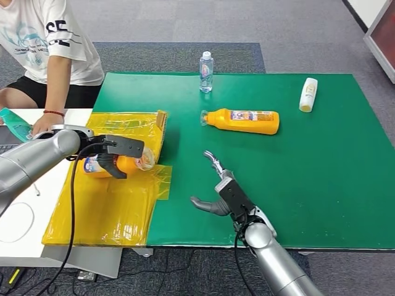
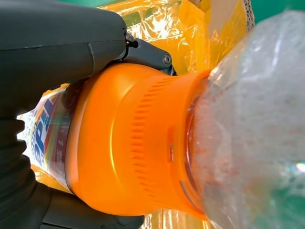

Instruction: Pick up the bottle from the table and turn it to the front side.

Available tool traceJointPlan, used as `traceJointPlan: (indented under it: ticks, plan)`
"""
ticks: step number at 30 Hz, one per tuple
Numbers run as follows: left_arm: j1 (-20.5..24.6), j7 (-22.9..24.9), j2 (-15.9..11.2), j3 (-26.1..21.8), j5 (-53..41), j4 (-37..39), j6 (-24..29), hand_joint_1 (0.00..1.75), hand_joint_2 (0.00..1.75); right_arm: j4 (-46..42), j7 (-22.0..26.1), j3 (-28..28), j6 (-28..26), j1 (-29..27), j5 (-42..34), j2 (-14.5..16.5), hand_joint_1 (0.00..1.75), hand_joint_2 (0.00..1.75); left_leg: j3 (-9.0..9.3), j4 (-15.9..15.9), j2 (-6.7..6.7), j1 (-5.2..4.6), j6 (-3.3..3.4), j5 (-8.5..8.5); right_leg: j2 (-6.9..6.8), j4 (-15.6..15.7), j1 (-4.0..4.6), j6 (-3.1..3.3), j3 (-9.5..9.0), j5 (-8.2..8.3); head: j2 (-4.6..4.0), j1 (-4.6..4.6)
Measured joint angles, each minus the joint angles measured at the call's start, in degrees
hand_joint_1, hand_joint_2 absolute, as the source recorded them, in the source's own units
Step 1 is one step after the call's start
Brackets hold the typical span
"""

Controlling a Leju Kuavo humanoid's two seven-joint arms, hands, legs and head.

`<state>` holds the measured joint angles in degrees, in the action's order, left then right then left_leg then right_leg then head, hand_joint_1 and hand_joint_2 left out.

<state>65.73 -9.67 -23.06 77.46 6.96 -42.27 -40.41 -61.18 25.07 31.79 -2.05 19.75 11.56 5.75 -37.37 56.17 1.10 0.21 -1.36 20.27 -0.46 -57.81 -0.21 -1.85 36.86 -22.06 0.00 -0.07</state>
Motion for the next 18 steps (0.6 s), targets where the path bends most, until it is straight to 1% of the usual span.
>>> traceJointPlan:
  ticks: [2,4,6,8,18]
  plan:
    - [-0.1,-0.1,0.0,0.0,-0.1,0.1,0.7,1.75,1.75,0.0,0.0,0.1,0.0,0.0,0.0,0.0,0.00,1.75,0.00,0.0,0.00,0.00,0.00,0.00,0.00,0.0,0.00,0.00,0.00,0.00,0.00,0.00]
    - [-0.3,-0.3,0.1,0.0,-0.4,0.2,1.3,1.08,1.75,0.0,0.0,0.2,0.0,0.0,0.0,0.0,0.00,1.75,0.00,0.0,0.00,0.00,-0.01,0.00,0.00,0.0,0.00,0.00,0.00,0.00,0.00,0.00]
    - [-0.5,-0.6,0.2,-0.1,-0.5,0.3,1.8,0.21,1.75,0.0,0.0,0.3,0.0,0.0,0.0,0.0,0.00,1.75,0.00,0.0,0.00,0.00,-0.02,-0.01,0.00,0.0,0.00,0.00,0.00,0.00,0.00,0.00]
    - [-0.7,-0.9,0.3,-0.3,-0.7,0.3,2.4,0.00,1.75,0.0,0.0,0.5,0.0,0.0,0.1,0.0,0.00,1.75,0.00,0.0,0.00,0.00,-0.02,-0.02,0.00,0.0,0.00,0.00,0.00,0.00,0.00,0.00]
    - [-1.7,-2.5,0.3,-1.7,-1.9,0.5,2.9,0.00,1.75,0.1,-0.2,1.0,0.1,0.0,0.1,0.0,0.00,1.75,0.00,0.0,0.00,0.00,-0.02,-0.02,0.00,0.0,0.00,0.00,0.00,0.00,0.00,0.00]
